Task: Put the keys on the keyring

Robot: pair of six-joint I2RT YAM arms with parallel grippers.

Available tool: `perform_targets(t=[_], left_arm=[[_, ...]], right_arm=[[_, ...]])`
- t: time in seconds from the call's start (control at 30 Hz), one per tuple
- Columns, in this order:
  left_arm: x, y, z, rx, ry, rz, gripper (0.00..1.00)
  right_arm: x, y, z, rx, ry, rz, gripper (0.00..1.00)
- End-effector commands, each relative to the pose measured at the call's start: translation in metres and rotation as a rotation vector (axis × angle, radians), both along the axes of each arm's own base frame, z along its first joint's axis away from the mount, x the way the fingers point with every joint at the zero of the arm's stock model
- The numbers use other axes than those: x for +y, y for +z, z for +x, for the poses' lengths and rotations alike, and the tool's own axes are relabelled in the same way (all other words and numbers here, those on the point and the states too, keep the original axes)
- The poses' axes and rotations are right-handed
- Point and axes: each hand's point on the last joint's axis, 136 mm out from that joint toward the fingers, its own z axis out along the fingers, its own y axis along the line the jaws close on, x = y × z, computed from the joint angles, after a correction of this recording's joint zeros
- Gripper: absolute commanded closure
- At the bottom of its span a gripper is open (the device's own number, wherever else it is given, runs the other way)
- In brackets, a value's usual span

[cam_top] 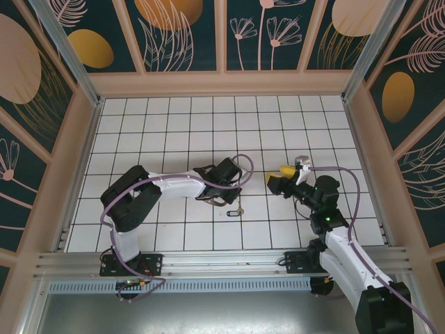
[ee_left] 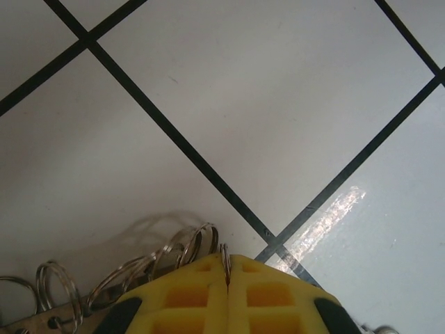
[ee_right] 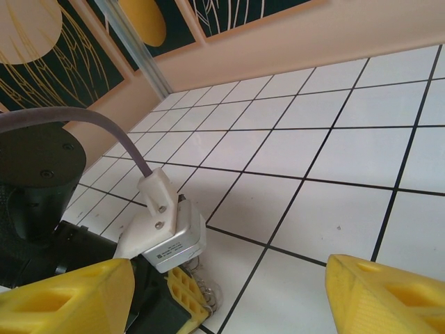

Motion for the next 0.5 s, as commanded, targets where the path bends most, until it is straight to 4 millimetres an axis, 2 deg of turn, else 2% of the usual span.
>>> perform_targets(t=[0.0,0.1,0.13,0.23,0.37,0.47], left_arm=[[0.0,0.025,-0.003,-0.043,-0.038,-0.028,1.0],[0.004,0.045,-0.008,-0.082,-0.081,-0.05,1.0],[0.002,0.061,-0.012,-0.106,-0.107,-0.088,1.0],[0.007,0.083,-0.02,-0.149,-0.161,-0.122,1.0],[0.013,0.103,-0.036,-0.181,-0.236,-0.183,1.0],[0.015,0.121,-0.049,-0.206,-0.29,-0.246,1.0]], right_arm=[[0.001,0.005,-0.002,-0.017,0.012,0.016,0.27],[0.004,0.009,-0.004,-0.031,0.036,0.021,0.26],[0.005,0.012,-0.005,-0.041,0.051,0.024,0.26],[0.011,0.02,-0.01,-0.071,0.098,0.032,0.26],[0.021,0.036,-0.019,-0.122,0.178,0.033,0.27],[0.033,0.052,-0.033,-0.188,0.273,0.046,0.32]])
